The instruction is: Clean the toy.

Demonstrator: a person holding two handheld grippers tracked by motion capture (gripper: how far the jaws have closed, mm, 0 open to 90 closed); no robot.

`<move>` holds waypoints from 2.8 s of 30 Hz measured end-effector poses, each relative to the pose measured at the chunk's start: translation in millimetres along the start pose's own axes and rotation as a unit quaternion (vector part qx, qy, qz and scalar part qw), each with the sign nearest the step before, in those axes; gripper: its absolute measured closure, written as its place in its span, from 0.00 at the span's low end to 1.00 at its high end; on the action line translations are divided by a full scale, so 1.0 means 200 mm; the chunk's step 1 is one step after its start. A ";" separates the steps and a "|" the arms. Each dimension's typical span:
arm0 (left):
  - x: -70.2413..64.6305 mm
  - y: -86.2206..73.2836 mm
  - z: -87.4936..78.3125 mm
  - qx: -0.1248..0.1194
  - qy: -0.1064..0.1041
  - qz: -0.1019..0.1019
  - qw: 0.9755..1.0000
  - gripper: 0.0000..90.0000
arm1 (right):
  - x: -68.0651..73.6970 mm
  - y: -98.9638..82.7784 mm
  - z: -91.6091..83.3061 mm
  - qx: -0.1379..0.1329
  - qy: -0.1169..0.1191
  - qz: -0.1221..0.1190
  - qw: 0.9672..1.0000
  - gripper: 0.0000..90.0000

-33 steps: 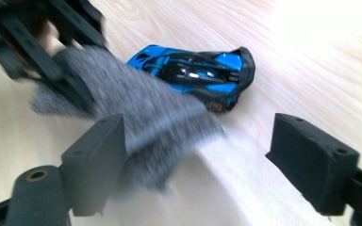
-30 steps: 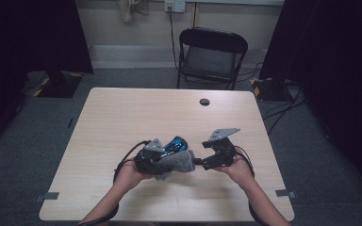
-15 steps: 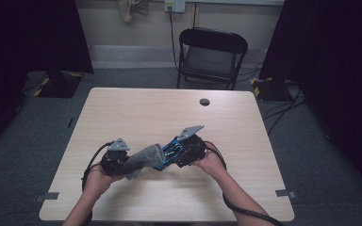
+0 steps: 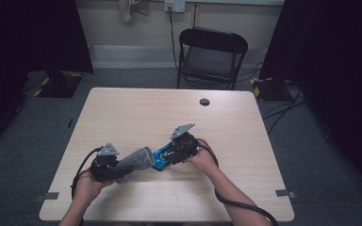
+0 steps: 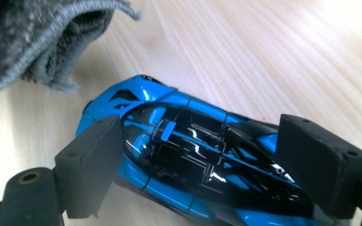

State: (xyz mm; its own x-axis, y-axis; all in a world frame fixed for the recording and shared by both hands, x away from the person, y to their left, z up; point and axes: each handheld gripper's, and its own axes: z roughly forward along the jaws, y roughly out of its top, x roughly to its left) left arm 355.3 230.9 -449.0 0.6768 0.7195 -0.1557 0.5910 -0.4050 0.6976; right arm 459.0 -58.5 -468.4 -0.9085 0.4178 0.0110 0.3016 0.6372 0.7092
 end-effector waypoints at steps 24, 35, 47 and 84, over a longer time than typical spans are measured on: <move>0.05 -0.02 0.03 0.003 0.018 -0.031 0.999 0.71 | -0.03 -0.04 0.05 -0.014 0.011 -0.019 1.000 0.10; 0.08 0.00 0.16 0.029 0.118 -0.070 0.990 0.72 | 0.00 -0.05 0.06 -0.025 0.001 -0.006 1.000 0.08; 0.05 0.02 0.20 0.006 0.071 -0.059 0.996 0.36 | 0.01 -0.05 0.06 -0.024 -0.005 -0.001 1.000 0.07; -0.08 0.07 0.28 0.048 0.009 -0.049 0.998 0.78 | 0.02 -0.02 0.07 -0.008 -0.007 0.001 1.000 0.07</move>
State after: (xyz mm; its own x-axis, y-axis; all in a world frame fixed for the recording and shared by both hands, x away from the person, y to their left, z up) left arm 376.8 181.8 -475.8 0.6066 0.7677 -0.2067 0.6936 -0.3839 0.6096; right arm 458.2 -51.7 -481.2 -0.9040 0.4276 0.0027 0.2982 0.6259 0.7206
